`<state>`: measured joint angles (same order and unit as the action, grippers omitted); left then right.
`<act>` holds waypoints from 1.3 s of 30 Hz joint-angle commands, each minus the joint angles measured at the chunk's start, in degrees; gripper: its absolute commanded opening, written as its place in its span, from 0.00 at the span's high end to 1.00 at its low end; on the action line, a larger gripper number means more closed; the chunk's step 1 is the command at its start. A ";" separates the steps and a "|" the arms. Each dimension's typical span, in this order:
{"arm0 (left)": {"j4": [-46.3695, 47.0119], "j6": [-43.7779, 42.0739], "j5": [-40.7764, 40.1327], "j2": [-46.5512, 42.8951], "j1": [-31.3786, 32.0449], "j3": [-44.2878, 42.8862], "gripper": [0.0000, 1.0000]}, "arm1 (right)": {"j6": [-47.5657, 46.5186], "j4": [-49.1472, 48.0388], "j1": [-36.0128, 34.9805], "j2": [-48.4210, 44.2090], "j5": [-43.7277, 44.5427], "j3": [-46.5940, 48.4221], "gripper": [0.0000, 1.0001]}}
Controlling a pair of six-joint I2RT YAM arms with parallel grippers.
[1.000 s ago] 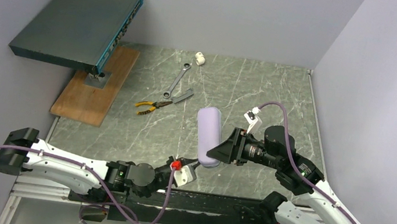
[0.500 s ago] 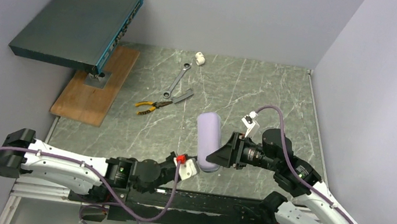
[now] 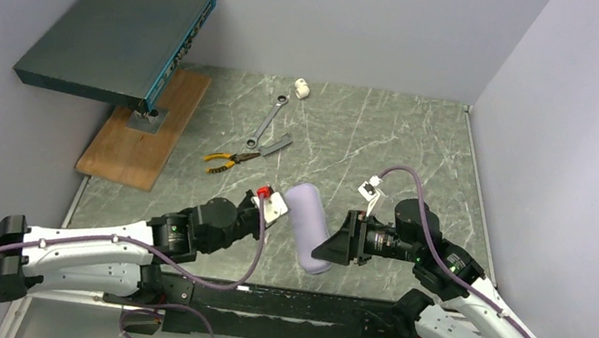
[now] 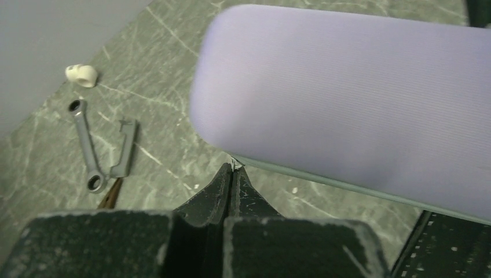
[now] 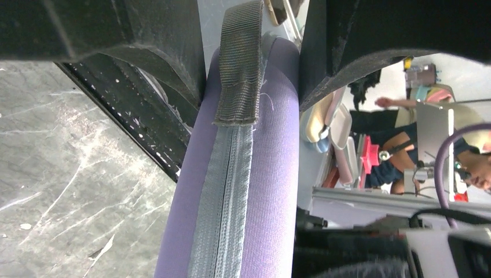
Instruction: Open the umbrella
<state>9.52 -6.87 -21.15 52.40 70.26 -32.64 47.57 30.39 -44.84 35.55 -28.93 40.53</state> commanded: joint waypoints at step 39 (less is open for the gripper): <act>-29.09 17.66 12.64 -7.66 -23.17 -11.85 0.46 | -6.07 -6.26 -14.78 16.35 12.97 -1.84 1.00</act>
<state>-12.53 -14.83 -7.70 44.01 47.07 -42.59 39.46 39.40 -60.77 48.49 -17.56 40.23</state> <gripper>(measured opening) 0.471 0.542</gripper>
